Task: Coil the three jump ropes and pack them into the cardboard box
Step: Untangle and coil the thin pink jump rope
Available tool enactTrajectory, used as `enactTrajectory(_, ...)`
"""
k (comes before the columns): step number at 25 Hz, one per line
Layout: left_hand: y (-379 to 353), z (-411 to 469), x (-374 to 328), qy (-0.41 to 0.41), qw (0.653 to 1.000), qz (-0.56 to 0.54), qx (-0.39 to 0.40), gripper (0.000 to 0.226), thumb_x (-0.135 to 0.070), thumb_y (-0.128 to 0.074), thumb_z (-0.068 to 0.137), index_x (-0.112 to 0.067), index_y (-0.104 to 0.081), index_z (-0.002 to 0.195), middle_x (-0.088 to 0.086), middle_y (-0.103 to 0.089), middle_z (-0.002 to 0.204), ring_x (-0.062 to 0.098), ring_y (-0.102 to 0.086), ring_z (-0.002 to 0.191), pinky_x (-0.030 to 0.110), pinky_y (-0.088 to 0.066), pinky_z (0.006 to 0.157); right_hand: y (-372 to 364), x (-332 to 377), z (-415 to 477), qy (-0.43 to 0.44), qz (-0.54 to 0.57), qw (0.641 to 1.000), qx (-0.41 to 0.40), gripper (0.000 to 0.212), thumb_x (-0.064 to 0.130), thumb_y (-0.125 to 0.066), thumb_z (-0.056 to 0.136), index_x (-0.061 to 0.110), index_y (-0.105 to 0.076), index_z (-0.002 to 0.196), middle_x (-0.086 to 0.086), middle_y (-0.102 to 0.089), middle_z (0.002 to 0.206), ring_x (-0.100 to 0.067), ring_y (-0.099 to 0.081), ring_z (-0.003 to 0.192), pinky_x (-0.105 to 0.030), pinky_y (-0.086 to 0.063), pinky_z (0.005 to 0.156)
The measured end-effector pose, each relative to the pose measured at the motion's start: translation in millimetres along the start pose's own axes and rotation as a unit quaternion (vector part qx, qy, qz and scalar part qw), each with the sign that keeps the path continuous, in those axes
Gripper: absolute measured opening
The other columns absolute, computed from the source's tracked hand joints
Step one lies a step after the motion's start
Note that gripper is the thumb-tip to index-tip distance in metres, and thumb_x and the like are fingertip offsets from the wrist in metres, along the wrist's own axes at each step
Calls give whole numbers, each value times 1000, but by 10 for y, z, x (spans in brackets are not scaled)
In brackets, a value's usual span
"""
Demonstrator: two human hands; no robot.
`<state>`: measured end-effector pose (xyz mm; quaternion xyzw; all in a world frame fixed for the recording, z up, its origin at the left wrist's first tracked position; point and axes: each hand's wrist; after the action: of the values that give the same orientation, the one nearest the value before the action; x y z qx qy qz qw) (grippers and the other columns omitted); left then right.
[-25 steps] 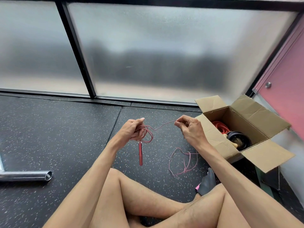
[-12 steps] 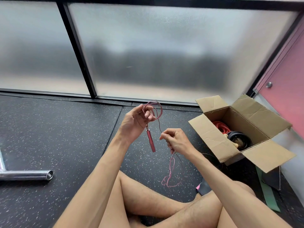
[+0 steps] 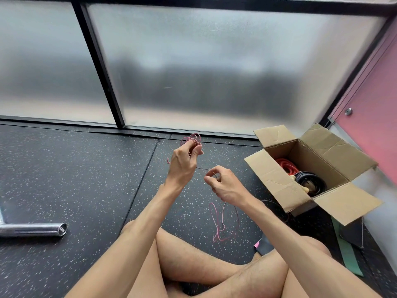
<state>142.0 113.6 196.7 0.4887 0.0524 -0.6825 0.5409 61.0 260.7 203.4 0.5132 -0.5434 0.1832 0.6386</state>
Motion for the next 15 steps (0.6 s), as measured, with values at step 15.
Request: enactTrajectory(15, 111, -139, 92, 69, 973, 55, 211, 57, -37, -41, 106, -14, -50, 54, 3, -53, 52, 10, -40, 45, 26, -34, 52, 330, 19, -8, 203, -307, 915, -166, 7, 22, -64, 95, 17, -64, 90, 6, -70, 84, -5, -55, 72, -24, -44, 70)
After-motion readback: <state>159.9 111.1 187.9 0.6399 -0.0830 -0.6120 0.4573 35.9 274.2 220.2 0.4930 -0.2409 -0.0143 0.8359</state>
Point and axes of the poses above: each hand's wrist, its own z-axis towards the middle knuckle, its own y-axis out of the back of the hand, x = y × z
